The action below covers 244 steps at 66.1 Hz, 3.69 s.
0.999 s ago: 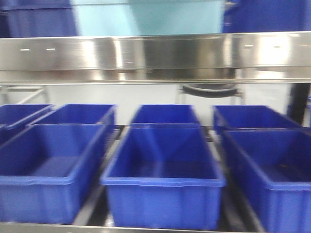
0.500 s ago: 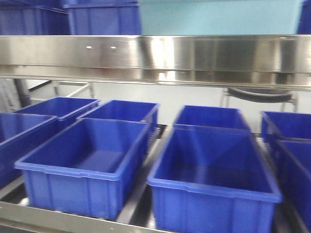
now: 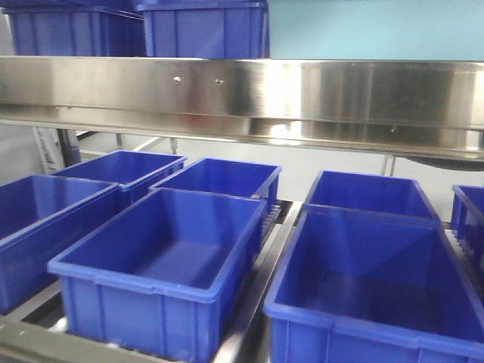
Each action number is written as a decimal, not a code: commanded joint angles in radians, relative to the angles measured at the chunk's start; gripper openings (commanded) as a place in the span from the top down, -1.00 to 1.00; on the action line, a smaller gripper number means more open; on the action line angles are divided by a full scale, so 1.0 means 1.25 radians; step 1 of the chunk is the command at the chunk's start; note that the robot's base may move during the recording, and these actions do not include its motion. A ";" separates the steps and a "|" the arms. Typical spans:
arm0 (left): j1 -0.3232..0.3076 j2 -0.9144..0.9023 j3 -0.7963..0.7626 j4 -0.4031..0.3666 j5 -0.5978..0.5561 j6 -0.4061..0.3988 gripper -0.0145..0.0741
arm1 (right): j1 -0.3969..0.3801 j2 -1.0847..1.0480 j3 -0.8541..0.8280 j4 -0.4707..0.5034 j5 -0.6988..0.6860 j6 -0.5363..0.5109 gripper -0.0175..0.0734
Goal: Move two blue bins to right shelf middle
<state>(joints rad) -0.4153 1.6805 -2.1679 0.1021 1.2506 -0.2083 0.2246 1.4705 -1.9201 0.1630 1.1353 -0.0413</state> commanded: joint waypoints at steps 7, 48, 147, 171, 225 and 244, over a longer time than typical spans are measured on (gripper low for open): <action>-0.001 -0.015 -0.008 -0.003 -0.024 0.010 0.92 | 0.000 -0.012 -0.009 -0.004 -0.036 -0.016 0.95; -0.001 -0.015 -0.008 -0.003 -0.024 0.010 0.92 | 0.000 -0.012 -0.009 -0.004 -0.036 -0.016 0.95; -0.001 -0.015 -0.008 -0.003 -0.024 0.010 0.92 | 0.000 -0.012 -0.009 -0.004 -0.036 -0.016 0.95; -0.001 -0.015 -0.008 -0.003 -0.024 0.010 0.92 | 0.000 -0.012 -0.009 -0.004 -0.038 -0.016 0.95; 0.066 0.051 0.008 -0.013 -0.036 0.017 0.92 | 0.000 0.060 0.000 0.001 -0.028 0.082 0.95; 0.064 0.096 0.008 -0.067 -0.024 0.017 0.92 | 0.000 0.068 0.036 -0.023 -0.019 0.082 0.95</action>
<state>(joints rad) -0.3423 1.7967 -2.1571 0.0216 1.2432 -0.2007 0.2283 1.5664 -1.8745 0.1522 1.1356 0.0682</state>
